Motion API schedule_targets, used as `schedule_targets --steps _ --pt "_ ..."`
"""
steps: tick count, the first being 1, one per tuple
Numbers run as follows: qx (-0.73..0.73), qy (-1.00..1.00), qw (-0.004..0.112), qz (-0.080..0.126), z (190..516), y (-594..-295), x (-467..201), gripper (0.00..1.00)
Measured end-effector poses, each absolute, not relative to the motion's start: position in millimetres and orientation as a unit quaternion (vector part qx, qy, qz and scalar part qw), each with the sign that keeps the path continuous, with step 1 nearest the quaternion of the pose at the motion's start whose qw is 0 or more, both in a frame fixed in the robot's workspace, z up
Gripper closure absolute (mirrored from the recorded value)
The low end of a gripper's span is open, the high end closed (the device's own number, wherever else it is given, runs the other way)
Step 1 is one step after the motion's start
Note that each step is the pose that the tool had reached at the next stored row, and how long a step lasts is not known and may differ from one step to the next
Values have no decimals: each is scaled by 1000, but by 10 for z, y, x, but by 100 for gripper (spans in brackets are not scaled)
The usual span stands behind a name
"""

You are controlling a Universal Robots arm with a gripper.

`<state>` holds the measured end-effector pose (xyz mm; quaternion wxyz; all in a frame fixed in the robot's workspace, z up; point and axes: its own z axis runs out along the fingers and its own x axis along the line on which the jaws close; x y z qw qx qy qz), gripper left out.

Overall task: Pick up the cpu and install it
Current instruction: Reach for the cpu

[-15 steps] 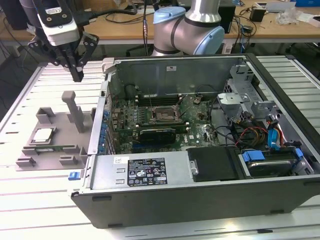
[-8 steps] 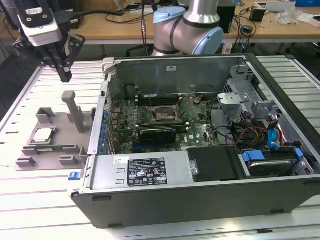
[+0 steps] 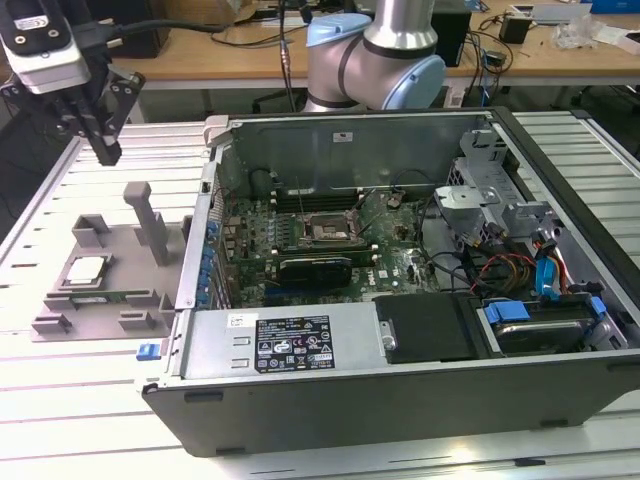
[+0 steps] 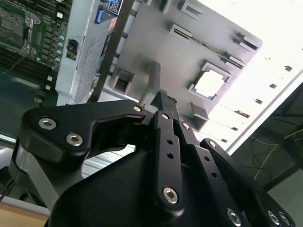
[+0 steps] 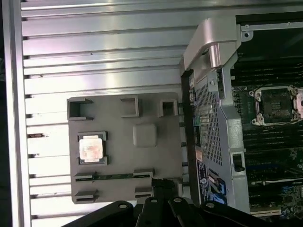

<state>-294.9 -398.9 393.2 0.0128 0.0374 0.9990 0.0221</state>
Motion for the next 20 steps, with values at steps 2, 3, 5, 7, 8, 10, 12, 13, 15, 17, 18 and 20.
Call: schedule_targets --steps 2,3,5,7,8,10,12,13,15,17,18,20 --pt "37 999 13 22 3924 -3988 -3036 89" --pt "37 999 13 22 3918 -3989 -3065 89" --pt "37 999 13 22 3893 -3987 -3130 89" --pt "37 999 13 22 3833 -3985 -3217 89" --pt "37 999 13 22 3816 -3984 -3239 89" --pt "37 999 13 22 3773 -3980 -3283 89" --pt "37 999 13 22 3728 -3967 -3337 89" --pt "37 999 13 22 3710 -3961 -3361 89" --pt "37 999 13 22 3646 -3928 -3446 89" --pt "37 999 13 22 3603 -3896 -3494 89" --pt "37 999 13 22 3576 -3870 -3525 89" --pt "37 999 13 22 3526 -3823 -3584 89"
